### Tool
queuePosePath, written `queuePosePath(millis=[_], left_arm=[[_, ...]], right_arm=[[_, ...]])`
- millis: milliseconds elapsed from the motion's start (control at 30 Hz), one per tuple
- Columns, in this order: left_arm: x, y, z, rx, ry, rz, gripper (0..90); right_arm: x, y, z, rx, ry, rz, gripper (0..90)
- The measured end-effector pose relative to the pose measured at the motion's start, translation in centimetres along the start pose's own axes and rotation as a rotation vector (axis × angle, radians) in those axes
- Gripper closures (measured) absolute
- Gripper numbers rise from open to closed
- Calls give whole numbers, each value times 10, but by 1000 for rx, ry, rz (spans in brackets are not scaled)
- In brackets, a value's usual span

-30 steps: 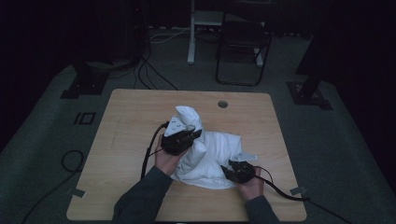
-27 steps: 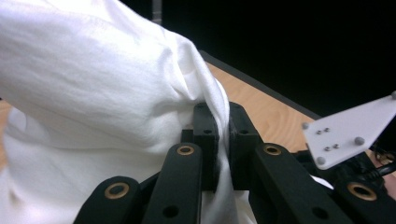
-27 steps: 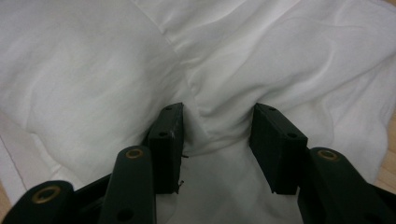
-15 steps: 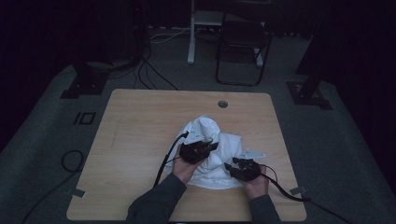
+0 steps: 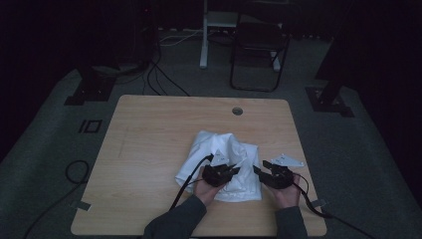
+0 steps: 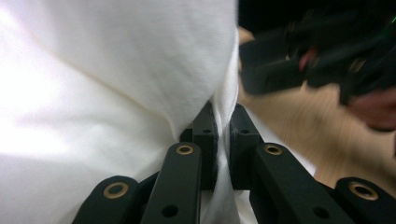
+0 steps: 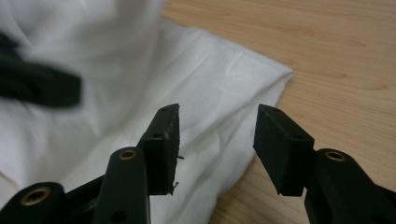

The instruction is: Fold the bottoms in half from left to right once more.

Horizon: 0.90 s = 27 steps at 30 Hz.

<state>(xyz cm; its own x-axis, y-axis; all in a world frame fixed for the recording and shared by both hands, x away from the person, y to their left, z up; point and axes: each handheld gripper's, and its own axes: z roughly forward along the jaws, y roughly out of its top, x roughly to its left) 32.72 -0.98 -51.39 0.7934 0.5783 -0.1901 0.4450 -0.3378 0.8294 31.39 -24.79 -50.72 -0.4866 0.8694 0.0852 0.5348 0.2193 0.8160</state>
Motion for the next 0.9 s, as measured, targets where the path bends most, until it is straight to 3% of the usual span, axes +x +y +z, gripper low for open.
queuePosePath(millis=[100,267,500,733,800,833,867,900], left_arm=[[-4,-5,8,41,26,26,843],[-4,-9,14,68,36,26,843],[-3,-9,15,74,35,19,843],[-3,-9,15,72,34,17,839],[-3,-8,14,69,34,16,836],[-3,-8,14,66,32,9,832],[-3,-7,12,63,30,3,822],[-3,-6,11,57,27,0,796]], right_arm=[[1,2,-2,-10,0,-3,483],[4,7,-9,-39,17,-19,449],[15,21,-17,-92,110,-68,340],[29,40,-1,-85,177,-113,285],[29,43,8,-58,159,-103,388],[28,45,13,-36,147,-90,502],[26,46,18,-25,159,-76,672],[23,47,20,-24,157,-56,773]])
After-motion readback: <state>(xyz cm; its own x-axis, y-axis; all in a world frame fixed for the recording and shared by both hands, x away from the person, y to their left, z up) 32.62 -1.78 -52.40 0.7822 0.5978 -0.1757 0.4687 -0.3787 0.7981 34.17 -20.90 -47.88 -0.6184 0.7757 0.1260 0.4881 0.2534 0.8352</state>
